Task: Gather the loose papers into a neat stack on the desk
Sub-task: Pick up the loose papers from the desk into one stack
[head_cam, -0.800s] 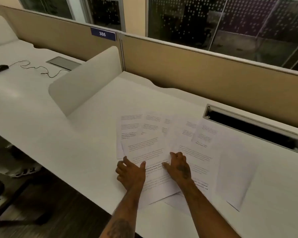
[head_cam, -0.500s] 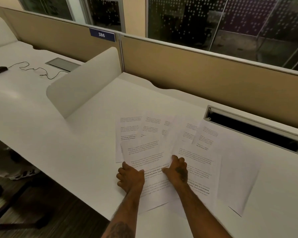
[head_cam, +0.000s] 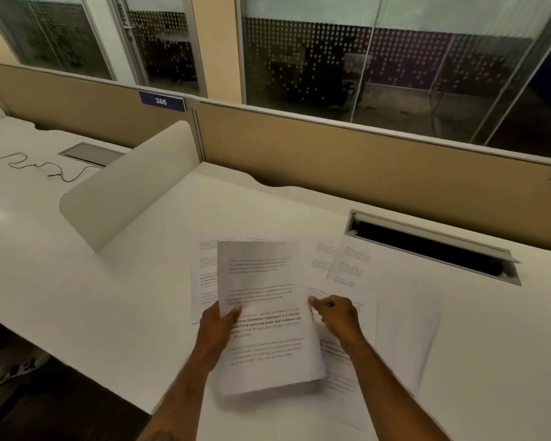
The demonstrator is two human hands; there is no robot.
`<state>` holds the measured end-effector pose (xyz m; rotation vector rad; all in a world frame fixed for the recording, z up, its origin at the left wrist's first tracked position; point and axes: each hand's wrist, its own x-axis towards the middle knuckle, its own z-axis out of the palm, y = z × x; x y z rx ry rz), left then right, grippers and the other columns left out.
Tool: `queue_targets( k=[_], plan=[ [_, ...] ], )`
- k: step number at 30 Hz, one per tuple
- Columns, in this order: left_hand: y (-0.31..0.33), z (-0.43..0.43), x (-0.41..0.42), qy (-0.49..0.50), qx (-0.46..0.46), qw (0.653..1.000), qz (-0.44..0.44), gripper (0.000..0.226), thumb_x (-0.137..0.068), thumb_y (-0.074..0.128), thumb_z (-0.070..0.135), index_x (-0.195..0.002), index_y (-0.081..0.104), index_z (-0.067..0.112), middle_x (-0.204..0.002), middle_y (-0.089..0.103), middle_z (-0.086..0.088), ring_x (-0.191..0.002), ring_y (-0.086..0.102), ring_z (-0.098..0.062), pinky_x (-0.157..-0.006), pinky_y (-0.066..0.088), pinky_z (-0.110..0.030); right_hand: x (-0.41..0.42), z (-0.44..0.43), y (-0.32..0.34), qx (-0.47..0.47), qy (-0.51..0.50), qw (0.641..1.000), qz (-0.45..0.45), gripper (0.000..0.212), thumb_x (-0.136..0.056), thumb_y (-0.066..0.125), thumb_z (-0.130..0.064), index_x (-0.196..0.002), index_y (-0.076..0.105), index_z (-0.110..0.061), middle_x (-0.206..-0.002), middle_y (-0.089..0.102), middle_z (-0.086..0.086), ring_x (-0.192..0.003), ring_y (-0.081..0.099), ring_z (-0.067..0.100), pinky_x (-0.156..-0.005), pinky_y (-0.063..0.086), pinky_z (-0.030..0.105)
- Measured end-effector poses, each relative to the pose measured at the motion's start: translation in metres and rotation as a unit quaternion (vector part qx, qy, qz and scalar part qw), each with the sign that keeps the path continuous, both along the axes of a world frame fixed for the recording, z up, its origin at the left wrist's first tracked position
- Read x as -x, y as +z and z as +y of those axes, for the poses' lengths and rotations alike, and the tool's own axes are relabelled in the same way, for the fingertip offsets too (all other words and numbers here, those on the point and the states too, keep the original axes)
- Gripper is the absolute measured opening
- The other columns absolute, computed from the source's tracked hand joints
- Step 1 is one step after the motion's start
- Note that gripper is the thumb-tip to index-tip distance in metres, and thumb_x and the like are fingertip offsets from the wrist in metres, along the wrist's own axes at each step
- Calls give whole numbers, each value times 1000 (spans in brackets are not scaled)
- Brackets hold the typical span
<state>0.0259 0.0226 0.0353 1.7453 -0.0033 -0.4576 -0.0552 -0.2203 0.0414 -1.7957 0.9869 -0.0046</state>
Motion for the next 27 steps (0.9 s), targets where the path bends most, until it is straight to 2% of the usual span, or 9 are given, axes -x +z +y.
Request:
queue_targets(
  k=[2,4,7,10,15,18,20,23,27],
  plan=[
    [4,3,-3,-20,7,1000,8,23,-96,63,20,-119,68,20,-105,78,1,-90,77,-13,-74,62,-29,22,-12,0,82,-38,994,56,39,-87,68,-44,-102,69,-8,-106,72,9,-96,66,28,-81,52,34],
    [5,7,-5,-28,10,999,12,26,-96,63,19,-121,68,17,-108,77,-3,-95,76,-20,-84,61,-40,47,-19,-8,146,-58,979,131,51,-89,65,-45,-123,59,-8,-125,63,13,-111,62,32,-88,51,37],
    [6,11,-6,-32,28,999,22,24,-95,64,19,-119,69,17,-106,79,-6,-96,76,-27,-85,61,-45,68,-20,-26,171,-68,959,214,74,-80,71,-53,-131,46,-6,-131,53,18,-119,55,36,-92,52,46],
    [7,14,-6,-31,39,998,25,25,-95,64,18,-119,69,14,-107,79,-8,-97,76,-30,-87,60,-48,73,-6,-37,148,-66,950,266,85,-73,80,-46,-134,37,-8,-136,44,19,-124,48,38,-97,47,51],
    [15,21,-6,-41,51,998,12,20,-95,64,20,-114,68,17,-100,81,-6,-87,78,-29,-81,63,-49,65,2,-43,63,-143,945,286,82,-75,82,-26,-137,32,-8,-138,41,22,-125,44,40,-104,40,55],
    [18,28,-10,-42,52,998,8,22,-95,64,21,-116,68,17,-101,80,-8,-87,78,-29,-81,63,-50,68,-1,-48,46,-158,943,289,55,-84,70,-18,-130,45,-2,-134,50,25,-123,45,41,-107,36,53],
    [21,32,-14,-40,54,998,6,22,-94,65,21,-115,68,16,-101,80,-8,-86,78,-30,-80,63,-50,74,-5,-50,60,-151,952,259,39,-87,64,-18,-123,58,-2,-127,58,24,-118,50,40,-103,40,47],
    [27,36,-19,-40,58,997,-4,19,-94,65,20,-112,69,18,-97,81,-7,-84,78,-29,-73,64,-44,74,-20,-35,50,-129,983,120,35,-91,62,-20,-119,64,1,-119,67,23,-103,61,36,-95,51,43],
    [33,40,-27,-40,55,998,-14,19,-94,66,19,-112,70,14,-97,81,-8,-83,79,-27,-69,64,-37,76,-53,22,102,-175,979,-36,24,-94,58,-13,-110,67,2,-108,70,25,-95,64,37,-83,50,41]
  ],
)
